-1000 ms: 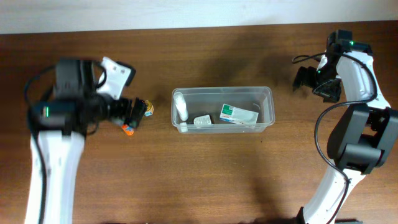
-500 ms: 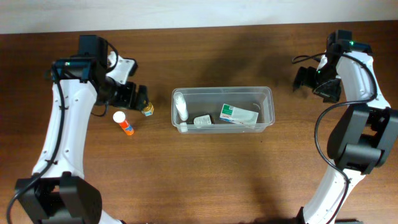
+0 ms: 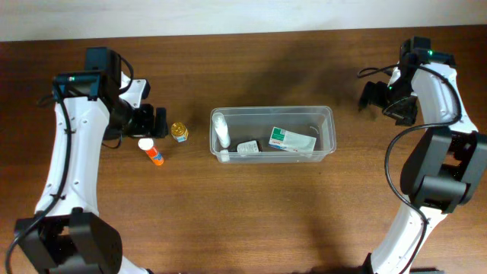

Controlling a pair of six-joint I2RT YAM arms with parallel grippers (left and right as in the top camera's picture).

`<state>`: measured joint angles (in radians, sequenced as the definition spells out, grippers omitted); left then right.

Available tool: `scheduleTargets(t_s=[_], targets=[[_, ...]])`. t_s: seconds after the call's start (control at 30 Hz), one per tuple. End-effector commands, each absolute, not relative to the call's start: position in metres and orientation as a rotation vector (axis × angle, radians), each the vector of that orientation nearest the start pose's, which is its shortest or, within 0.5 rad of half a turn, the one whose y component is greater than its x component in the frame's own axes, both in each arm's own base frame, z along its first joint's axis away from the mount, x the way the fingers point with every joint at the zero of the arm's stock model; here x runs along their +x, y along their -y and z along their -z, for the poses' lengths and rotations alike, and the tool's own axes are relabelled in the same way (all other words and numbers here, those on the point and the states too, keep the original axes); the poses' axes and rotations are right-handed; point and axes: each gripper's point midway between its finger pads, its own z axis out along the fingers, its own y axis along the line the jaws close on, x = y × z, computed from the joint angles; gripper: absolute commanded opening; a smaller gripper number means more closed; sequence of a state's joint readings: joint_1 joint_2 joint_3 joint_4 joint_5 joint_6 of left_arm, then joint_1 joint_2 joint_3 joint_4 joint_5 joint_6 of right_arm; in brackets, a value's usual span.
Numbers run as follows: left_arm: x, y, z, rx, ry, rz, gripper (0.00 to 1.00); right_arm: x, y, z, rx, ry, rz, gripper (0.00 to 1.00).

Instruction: Pack container

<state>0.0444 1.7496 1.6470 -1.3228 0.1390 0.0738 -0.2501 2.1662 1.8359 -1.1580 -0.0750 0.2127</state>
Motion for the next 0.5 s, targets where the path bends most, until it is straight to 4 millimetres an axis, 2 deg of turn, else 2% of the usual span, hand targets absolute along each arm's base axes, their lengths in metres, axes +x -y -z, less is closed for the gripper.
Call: scheduleTargets(t_s=[0.0, 0.07, 0.33, 0.47], targets=[[0.341, -0.006, -0.149, -0.128, -3.047, 0.081, 0.99, 0.428, 0.1, -0.069, 0.706, -2.963, -0.099, 0.98], [0.337, -0.013, -0.142, -0.208, -3.061, 0.02, 0.99, 0.428, 0.1, -0.069, 0.706, -2.963, -0.098, 0.98], [0.337, -0.013, -0.119, -0.207, -3.063, 0.021, 0.99, 0.428, 0.1, -0.069, 0.706, -2.963, -0.099, 0.98], [0.343, -0.008, -0.117, -0.203, -3.041, 0.066, 0.99, 0.428, 0.1, -0.069, 0.706, -2.963, -0.098, 0.98]])
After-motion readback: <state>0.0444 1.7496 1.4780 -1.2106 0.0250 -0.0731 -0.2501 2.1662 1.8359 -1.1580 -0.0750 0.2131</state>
